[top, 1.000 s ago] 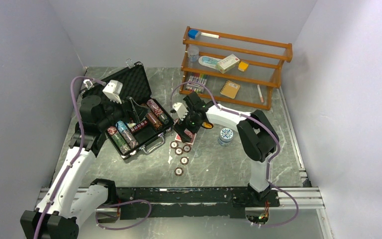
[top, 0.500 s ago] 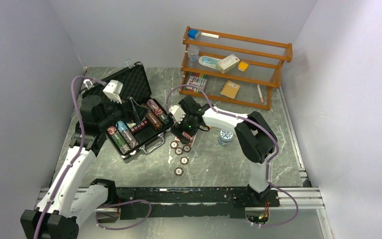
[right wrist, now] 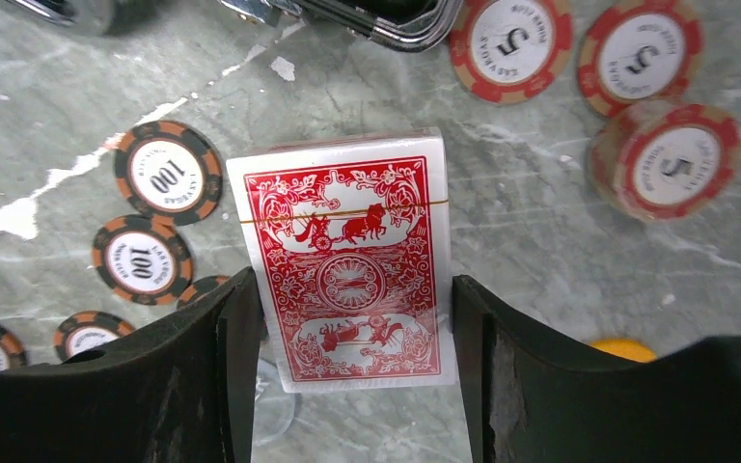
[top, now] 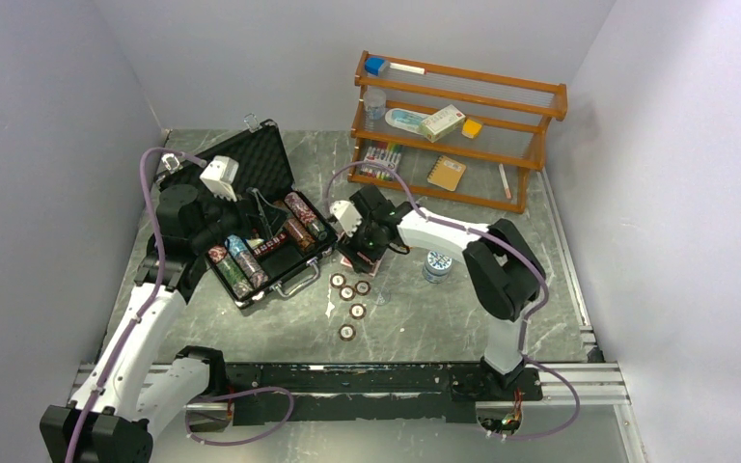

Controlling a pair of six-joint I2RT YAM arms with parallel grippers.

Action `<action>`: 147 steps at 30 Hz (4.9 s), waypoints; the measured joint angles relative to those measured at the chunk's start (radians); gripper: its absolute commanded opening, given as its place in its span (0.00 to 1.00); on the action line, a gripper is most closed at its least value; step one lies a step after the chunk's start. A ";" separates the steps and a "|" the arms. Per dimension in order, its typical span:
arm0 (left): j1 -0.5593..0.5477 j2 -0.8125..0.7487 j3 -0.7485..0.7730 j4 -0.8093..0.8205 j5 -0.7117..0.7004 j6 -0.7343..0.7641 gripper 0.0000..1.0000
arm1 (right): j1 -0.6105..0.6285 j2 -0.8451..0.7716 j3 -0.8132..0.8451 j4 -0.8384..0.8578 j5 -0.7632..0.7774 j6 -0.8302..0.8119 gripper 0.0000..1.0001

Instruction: Pack up texas hold em set

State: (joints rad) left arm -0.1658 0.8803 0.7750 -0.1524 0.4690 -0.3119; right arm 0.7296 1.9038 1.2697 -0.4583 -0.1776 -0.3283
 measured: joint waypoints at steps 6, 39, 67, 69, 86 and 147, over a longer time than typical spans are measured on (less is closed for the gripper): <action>0.000 0.016 0.000 -0.016 -0.058 -0.014 0.99 | -0.001 -0.142 -0.014 0.028 0.010 0.066 0.54; -0.146 0.405 -0.101 0.209 0.360 -0.536 0.16 | 0.074 -0.412 -0.180 0.232 -0.288 0.086 0.56; -0.139 0.107 -0.100 -0.168 -0.469 -0.739 0.07 | 0.085 -0.656 -0.377 0.460 0.011 0.352 0.89; -0.139 0.140 -0.093 -0.191 -0.513 -0.759 0.07 | 0.085 -0.670 -0.415 0.485 0.012 0.402 0.89; -0.132 0.313 -0.080 -0.191 -0.619 -0.785 0.07 | 0.085 -0.711 -0.483 0.557 -0.017 0.502 0.88; -0.117 0.402 -0.063 -0.146 -0.563 -0.636 0.76 | 0.085 -0.678 -0.479 0.562 -0.063 0.531 0.86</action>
State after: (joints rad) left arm -0.2825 1.2819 0.7124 -0.2985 -0.0937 -0.9482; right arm 0.8146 1.2255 0.7910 0.1036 -0.2401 0.2031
